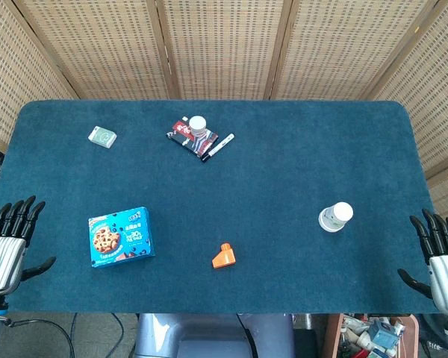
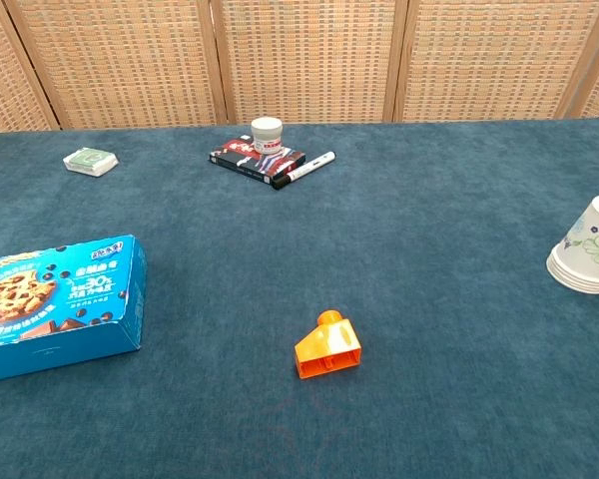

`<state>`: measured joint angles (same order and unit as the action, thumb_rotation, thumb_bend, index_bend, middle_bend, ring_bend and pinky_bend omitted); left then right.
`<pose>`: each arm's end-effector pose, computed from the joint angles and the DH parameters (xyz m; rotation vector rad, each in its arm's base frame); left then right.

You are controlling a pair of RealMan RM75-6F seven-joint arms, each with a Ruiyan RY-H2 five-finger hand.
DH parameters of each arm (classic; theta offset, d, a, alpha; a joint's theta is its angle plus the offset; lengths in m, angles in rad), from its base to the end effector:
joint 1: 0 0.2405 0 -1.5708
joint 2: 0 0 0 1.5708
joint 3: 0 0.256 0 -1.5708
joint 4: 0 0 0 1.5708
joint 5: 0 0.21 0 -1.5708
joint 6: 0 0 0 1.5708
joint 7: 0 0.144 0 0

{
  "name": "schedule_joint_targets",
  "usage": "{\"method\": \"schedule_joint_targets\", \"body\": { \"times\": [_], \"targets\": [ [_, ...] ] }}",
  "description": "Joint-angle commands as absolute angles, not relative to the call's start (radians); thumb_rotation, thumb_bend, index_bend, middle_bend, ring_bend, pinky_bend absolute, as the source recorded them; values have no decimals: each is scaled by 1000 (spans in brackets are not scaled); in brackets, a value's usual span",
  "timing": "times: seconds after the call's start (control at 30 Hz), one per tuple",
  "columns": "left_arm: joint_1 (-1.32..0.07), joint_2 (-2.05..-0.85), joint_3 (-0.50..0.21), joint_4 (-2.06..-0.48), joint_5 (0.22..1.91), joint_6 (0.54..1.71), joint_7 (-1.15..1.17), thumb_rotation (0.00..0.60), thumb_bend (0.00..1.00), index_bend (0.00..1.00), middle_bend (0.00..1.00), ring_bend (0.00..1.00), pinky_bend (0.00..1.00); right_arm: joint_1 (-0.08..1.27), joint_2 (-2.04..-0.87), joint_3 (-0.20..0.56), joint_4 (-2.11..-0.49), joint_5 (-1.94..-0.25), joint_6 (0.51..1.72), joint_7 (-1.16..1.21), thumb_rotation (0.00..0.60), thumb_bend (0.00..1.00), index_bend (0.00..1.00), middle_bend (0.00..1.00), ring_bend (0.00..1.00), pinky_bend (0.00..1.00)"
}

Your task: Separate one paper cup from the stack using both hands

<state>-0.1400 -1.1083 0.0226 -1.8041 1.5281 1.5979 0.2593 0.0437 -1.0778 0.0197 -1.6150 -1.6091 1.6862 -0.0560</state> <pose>-0.2611 0.1774 0.1525 -1.4363 -0.7726 -0.9192 -0.2965 -0.1598 0.1875 1.3808 -0.6885 0.9681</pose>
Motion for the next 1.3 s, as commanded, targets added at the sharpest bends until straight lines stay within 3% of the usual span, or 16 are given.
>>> {"method": "schedule_joint_targets", "body": {
  "times": [0.03,0.23,0.5,0.6,0.67,0.97,1.3],
  "targets": [
    [-136,-1105,18,-1804,1532,1600,252,600,114,0,0,0,0,45,-1078,20,-1611,-1619,1684,-50,600,0,0,0,0,0],
    [-131,-1108,4,-1791,1525,1595,248,600,114,0,0,0,0,109,-1077,18,-1586,-1676,1604,71,600,0,0,0,0,0],
    [-146,-1130,-27,-1772,1478,1548,280,600,114,0,0,0,0,350,-1049,84,-1578,-1598,1232,245,600,0,34,56,0,17],
    [-160,-1146,-45,-1752,1438,1514,296,600,115,0,0,0,0,460,-1095,123,-1519,-1501,1036,262,600,0,61,94,0,50],
    [-165,-1152,-55,-1747,1422,1503,303,600,115,0,0,0,0,496,-1125,136,-1481,-1459,973,249,600,0,91,119,0,78],
    [-174,-1167,-75,-1733,1379,1474,324,600,115,0,0,0,0,562,-1204,143,-1372,-1384,866,210,600,117,244,258,118,234],
    [-184,-1177,-87,-1722,1345,1443,336,600,115,0,0,0,0,584,-1217,132,-1333,-1354,826,183,600,170,331,332,193,302]
  ]
}}
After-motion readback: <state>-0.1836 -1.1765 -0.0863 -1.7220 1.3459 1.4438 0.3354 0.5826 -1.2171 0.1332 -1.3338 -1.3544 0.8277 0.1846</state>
